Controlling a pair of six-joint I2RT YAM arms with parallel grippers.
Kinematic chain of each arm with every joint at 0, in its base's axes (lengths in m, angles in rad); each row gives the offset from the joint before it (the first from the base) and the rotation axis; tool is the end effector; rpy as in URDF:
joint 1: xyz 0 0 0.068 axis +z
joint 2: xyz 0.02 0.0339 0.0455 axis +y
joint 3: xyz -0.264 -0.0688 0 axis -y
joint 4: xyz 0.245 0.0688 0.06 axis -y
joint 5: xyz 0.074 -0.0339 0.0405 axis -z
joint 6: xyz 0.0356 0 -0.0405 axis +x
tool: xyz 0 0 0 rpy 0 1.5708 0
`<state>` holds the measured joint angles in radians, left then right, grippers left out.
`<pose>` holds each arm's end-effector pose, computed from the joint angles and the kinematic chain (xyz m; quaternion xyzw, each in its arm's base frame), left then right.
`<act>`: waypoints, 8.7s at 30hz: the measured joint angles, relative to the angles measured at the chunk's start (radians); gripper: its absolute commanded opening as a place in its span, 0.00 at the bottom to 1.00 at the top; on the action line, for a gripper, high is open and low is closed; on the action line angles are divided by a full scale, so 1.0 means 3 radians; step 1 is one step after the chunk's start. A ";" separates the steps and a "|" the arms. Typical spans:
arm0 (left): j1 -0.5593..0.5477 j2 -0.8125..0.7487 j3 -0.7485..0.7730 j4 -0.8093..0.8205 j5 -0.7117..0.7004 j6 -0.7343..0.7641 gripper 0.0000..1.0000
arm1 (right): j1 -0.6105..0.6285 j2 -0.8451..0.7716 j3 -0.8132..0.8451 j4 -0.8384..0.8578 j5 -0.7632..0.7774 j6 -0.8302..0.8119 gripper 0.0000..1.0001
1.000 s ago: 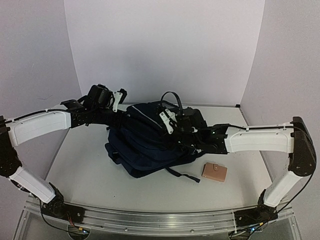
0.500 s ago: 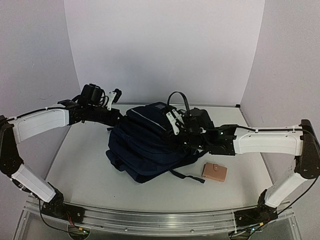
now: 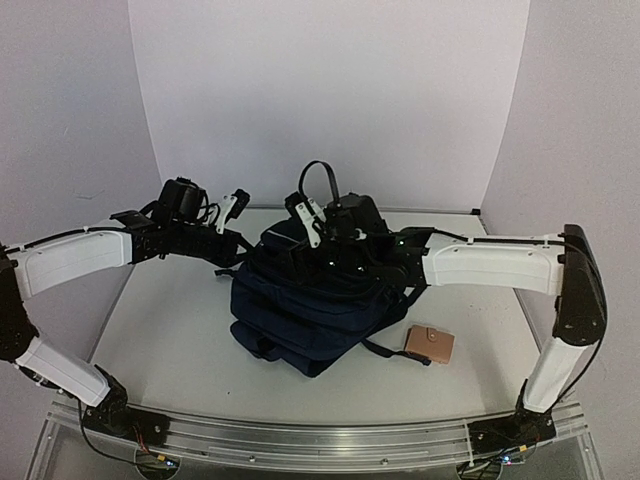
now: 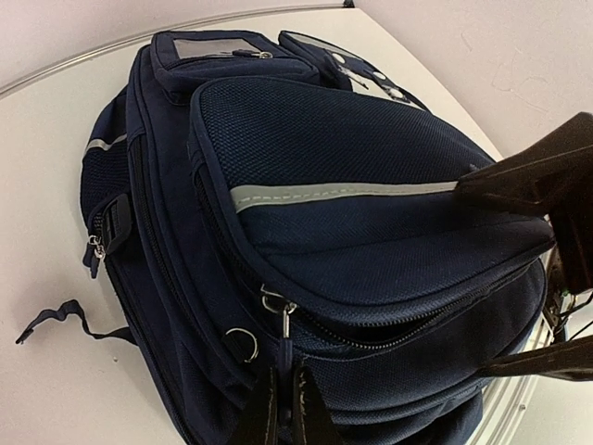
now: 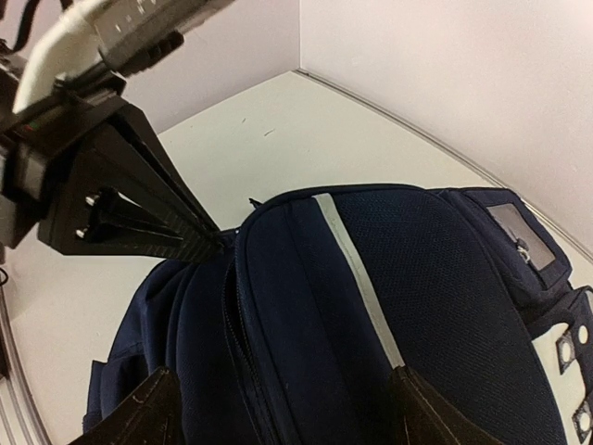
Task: Pack the student bag
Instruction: Unzip the student bag at the center of the board, then pick up the personal item from the center of the board.
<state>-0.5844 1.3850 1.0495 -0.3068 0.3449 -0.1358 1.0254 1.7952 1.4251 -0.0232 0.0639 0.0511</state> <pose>0.2506 -0.1802 0.2845 0.2708 0.8417 -0.2990 0.3588 0.2250 0.3665 0.2962 -0.3734 0.7428 0.2617 0.4902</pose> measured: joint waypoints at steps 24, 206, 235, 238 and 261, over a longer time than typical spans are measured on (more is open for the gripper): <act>0.0219 0.0124 0.0087 0.0040 -0.0035 -0.0213 0.00 | 0.0038 0.0251 0.0201 0.0046 0.0323 -0.0232 0.00; 0.0257 -0.0179 -0.0756 0.0757 0.0064 -0.1709 0.76 | -0.0879 -0.1073 -0.3262 0.0827 0.0169 0.5142 0.00; -0.0469 -0.0411 0.0205 0.0691 0.0427 -0.1383 0.88 | -0.0892 -0.3007 -0.1835 -0.0398 0.0236 0.2667 0.00; -0.0600 -0.0252 0.0341 0.0774 0.0569 -0.1338 0.89 | -0.0892 -0.2762 -0.1666 -0.0081 -0.0262 0.2490 0.00; -0.0762 0.0300 0.0683 0.1265 0.1382 -0.1316 0.11 | -0.0796 -0.1964 -0.1432 0.0972 -0.1774 0.2272 0.19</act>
<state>-0.8131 1.4750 1.2545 0.0727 0.7593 -0.5307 0.7864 1.2059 0.9955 0.2683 -0.4683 0.7327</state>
